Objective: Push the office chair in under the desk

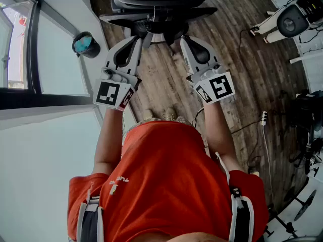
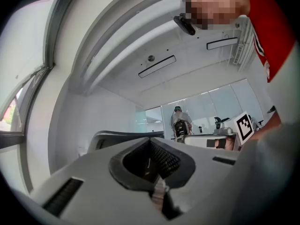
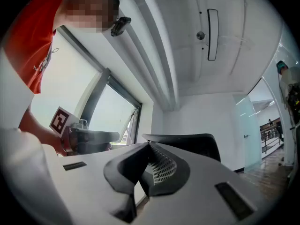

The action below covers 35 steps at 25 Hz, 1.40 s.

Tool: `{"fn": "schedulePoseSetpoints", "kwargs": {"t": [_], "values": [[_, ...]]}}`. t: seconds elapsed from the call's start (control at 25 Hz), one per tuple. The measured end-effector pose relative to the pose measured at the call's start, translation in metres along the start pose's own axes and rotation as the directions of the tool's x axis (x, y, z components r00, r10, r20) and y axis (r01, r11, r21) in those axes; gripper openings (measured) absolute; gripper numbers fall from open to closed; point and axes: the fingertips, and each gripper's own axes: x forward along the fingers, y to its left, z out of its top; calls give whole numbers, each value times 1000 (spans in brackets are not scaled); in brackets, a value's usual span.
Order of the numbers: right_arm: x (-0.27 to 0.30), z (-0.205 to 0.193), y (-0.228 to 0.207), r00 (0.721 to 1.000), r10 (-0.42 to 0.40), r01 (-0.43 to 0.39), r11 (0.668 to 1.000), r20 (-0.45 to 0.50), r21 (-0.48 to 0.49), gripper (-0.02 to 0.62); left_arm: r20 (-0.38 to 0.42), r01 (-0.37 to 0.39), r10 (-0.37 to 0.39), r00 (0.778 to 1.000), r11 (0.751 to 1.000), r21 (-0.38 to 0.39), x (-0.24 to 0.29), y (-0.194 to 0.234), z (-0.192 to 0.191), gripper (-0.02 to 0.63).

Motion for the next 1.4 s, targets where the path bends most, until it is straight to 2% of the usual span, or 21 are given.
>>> {"fn": "schedulePoseSetpoints", "kwargs": {"t": [0.16, 0.32, 0.48, 0.76, 1.0, 1.12, 1.4], "values": [[-4, -1, -2, 1000, 6, -6, 1000, 0, -2, 25, 24, 5, -5, 1000, 1000, 6, 2, -3, 3, 9], [-4, -2, -3, 998, 57, -57, 998, -4, 11, 25, 5, 2, -2, 1000, 1000, 19, 4, -5, 1, 9], [-7, -3, -14, 998, 69, -69, 998, -11, -12, 26, -14, -6, 6, 1000, 999, 45, 8, -5, -4, 9], [-14, -10, -47, 996, 75, -77, 995, -41, -70, 26, -59, -58, 65, 996, 992, 111, 21, 4, -12, 9], [-10, -30, -76, 984, 120, -137, 982, -129, -132, 26, -184, -89, 137, 973, 964, 250, 35, 22, -28, 9], [-2, -37, -93, 976, 130, -160, 972, -175, -170, 28, -215, -94, 165, 963, 947, 308, 43, 37, -33, 11], [16, -45, -120, 952, 136, -217, 932, -276, -289, 31, -253, -113, 217, 943, 922, 371, 47, 86, -40, 14]]}}
